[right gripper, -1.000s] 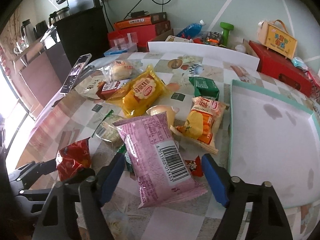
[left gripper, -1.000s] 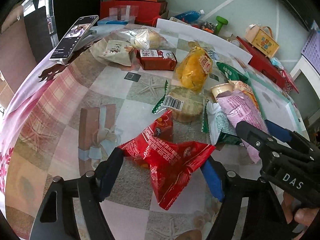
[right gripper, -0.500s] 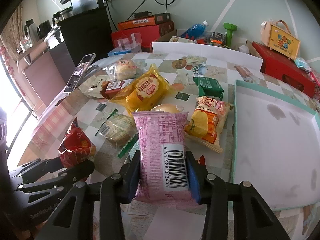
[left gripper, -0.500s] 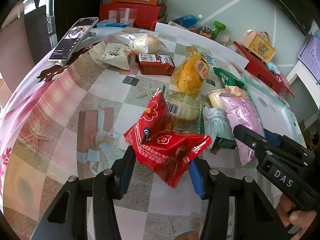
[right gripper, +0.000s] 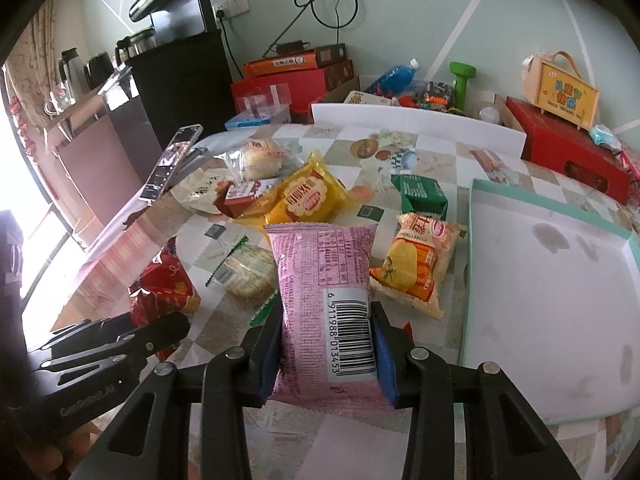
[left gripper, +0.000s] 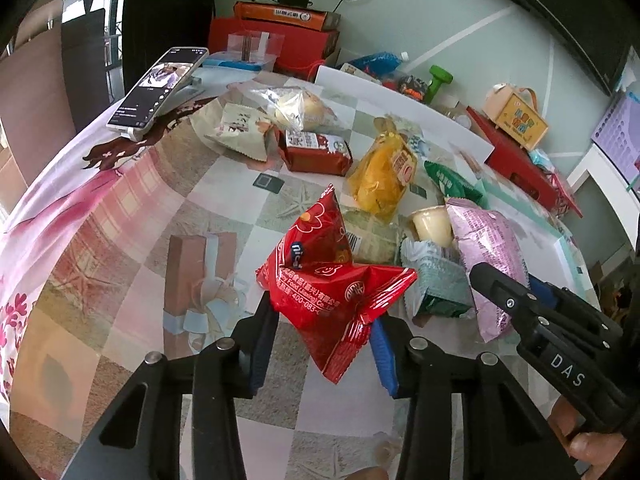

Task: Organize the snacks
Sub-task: 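Carry both bags over the white tray and open both tools to drop them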

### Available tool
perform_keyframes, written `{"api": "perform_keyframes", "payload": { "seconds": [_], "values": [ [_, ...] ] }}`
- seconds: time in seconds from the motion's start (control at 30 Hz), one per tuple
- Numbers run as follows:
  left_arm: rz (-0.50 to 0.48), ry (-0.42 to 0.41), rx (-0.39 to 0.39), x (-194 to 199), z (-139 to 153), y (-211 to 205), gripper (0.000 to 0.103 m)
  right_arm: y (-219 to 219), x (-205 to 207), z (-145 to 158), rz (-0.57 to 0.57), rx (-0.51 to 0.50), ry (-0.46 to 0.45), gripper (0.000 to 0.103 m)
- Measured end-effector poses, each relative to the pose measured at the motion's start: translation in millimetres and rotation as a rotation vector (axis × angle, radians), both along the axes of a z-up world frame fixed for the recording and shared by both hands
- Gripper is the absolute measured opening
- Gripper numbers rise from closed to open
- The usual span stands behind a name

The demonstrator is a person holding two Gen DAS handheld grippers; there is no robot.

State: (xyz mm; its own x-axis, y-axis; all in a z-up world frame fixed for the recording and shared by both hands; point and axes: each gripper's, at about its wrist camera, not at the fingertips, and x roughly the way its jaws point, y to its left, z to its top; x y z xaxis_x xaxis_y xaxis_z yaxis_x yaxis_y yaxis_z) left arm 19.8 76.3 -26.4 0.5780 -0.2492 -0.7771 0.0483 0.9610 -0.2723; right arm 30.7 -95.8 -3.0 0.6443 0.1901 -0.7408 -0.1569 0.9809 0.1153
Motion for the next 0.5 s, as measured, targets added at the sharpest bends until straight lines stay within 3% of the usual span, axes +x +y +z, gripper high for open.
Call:
{"api": "perform_keyframes", "payload": {
  "seconds": [0.5],
  "values": [
    [0.008,-0.077,-0.026,-0.1,30.1,-6.8,0.045,-17.4,-8.6,28.3,-0.048,0.043,-0.069,0.043]
  ]
}}
